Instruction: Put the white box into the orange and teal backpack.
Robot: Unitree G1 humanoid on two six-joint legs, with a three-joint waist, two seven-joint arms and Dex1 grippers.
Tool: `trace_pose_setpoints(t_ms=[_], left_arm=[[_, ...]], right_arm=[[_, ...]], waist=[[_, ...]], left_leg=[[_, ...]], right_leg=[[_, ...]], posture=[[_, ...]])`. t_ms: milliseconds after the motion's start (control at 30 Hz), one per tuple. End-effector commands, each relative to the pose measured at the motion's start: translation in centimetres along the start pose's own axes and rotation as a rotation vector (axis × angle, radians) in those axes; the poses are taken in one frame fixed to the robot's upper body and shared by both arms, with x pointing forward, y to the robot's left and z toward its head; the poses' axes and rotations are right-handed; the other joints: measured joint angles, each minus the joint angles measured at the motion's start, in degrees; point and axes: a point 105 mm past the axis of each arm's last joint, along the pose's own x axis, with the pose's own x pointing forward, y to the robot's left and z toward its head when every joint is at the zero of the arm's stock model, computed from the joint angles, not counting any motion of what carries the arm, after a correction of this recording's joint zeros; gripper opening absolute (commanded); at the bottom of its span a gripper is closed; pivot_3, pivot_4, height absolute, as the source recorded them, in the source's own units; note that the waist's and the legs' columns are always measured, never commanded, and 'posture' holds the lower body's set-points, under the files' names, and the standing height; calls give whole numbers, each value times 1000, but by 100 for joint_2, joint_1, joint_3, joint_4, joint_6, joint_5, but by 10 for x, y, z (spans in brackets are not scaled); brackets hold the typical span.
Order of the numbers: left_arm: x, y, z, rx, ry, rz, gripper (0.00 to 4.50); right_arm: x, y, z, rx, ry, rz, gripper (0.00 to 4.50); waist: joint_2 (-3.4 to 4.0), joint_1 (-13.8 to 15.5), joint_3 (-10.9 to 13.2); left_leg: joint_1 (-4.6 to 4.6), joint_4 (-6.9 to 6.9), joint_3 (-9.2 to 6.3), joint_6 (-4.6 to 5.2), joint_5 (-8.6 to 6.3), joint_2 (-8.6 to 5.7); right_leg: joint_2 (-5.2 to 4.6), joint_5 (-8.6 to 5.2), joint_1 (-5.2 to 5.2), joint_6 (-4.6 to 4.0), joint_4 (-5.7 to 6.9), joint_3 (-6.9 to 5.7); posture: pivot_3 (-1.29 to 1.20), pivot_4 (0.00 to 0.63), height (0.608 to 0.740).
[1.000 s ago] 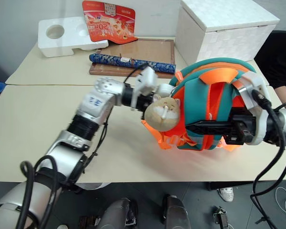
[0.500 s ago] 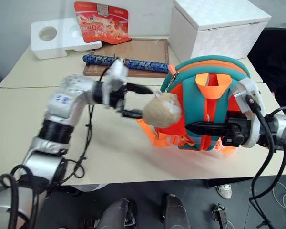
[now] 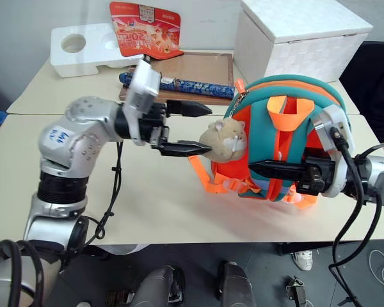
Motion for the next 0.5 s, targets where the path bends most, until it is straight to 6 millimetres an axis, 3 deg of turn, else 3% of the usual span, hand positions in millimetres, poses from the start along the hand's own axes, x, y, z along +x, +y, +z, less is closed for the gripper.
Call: trace_pose_setpoints(t_ms=[33,233,333,500], left_arm=[[12,-4,0,1,-5,12,4461],[19,-14,-1,-15,-12,-53,4461],[19,-5,-1,-26,-21,-12,3929],[16,-5,4,-45,-57,-24,2396]], right_arm=[[3,6,11,-36,-57,17,0],[6,9,4,-30,-71,5,0],[5,9,1,-26,-70,-5,0],[4,11,-7,-22,-57,-15,0]], waist=[[0,2,0],[0,13,0],[0,15,0],[0,17,0]], left_leg=[[0,0,0,0,1,1],[-3,0,-4,-1,2,2],[-2,0,-2,-1,2,0],[-2,0,-4,0,3,0]], right_leg=[[0,0,-1,0,2,1],[-2,-1,-2,-2,0,3],[-3,-1,-2,-2,2,3],[-2,-1,0,-2,1,2]], posture=[[0,150,740],[0,150,740],[0,150,740],[0,150,740]])
